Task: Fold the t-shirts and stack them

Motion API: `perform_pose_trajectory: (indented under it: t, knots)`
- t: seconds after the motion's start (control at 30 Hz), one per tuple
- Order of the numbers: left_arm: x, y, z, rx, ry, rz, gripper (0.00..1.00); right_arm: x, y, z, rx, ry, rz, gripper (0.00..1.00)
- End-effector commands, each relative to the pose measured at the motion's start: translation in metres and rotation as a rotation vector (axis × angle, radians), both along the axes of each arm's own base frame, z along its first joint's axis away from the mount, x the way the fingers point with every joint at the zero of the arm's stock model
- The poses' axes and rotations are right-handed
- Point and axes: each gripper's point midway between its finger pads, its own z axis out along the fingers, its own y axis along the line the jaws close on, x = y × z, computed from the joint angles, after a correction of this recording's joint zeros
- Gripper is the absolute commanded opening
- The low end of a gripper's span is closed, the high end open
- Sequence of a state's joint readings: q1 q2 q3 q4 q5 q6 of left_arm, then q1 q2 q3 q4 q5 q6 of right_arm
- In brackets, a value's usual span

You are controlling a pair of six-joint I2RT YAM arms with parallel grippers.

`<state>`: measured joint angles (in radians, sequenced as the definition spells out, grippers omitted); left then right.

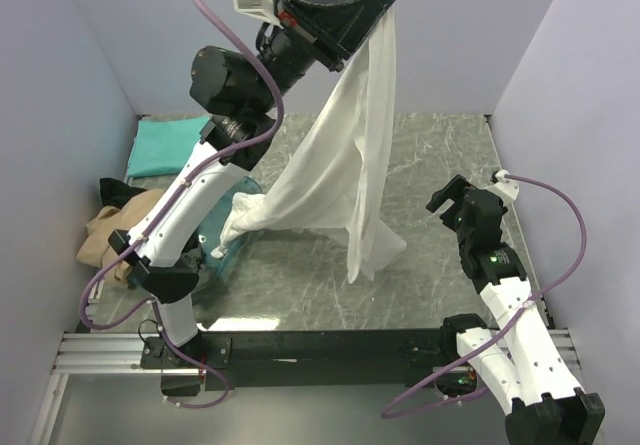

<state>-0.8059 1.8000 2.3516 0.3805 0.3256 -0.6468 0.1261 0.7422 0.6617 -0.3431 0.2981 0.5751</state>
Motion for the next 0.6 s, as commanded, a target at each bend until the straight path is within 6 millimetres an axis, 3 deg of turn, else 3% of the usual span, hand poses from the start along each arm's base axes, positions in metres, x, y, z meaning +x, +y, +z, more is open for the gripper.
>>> perform_pose_trajectory:
  t: [0.0,0.1,0.13,0.2,0.23,0.27,0.3,0.37,0.4,0.43,0.5,0.57]
  knots:
    - [0.017,0.011,-0.004,-0.011,0.048,0.113,0.01,0.002,-0.003,0.009,-0.003,-0.047,-0.012,0.93]
    - [0.054,0.005,-0.039,0.051,0.192,0.221,0.01,0.002,-0.003,0.01,-0.001,-0.053,-0.013,0.93]
    - [0.073,0.0,-0.073,0.118,0.265,0.261,0.01,0.002,-0.003,0.01,0.001,-0.051,-0.012,0.93]
    - [0.099,0.001,-0.115,0.167,0.378,0.329,0.01,0.002,-0.002,0.01,0.001,-0.049,-0.007,0.93]
    - [0.107,-0.006,-0.161,0.251,0.444,0.337,0.02,0.002,-0.002,0.009,0.001,-0.046,-0.007,0.93]
    - [0.116,-0.006,-0.187,0.283,0.502,0.369,0.08,0.002,-0.002,0.009,0.001,-0.046,-0.007,0.93]
    - [0.125,-0.01,-0.238,0.364,0.576,0.394,0.11,0.002,-0.002,0.008,-0.001,-0.044,-0.007,0.93]
    - [0.126,-0.006,-0.287,0.447,0.671,0.413,0.17,0.002,-0.002,0.007,-0.002,-0.039,-0.008,0.93]
    - [0.128,-0.004,-0.328,0.519,0.743,0.44,0.2,0.002,-0.001,0.006,0.0,-0.038,-0.006,0.93]
    - [0.128,0.0,-0.348,0.564,0.783,0.462,0.27,0.003,-0.001,0.007,-0.001,-0.039,-0.002,0.93]
    - [0.123,0.015,-0.414,0.701,0.923,0.525,0.61,0.003,-0.001,0.004,0.0,-0.031,-0.002,0.93]
    - [0.114,0.025,-0.44,0.781,0.959,0.557,0.99,0.005,0.0,0.004,0.0,-0.028,-0.001,0.93]
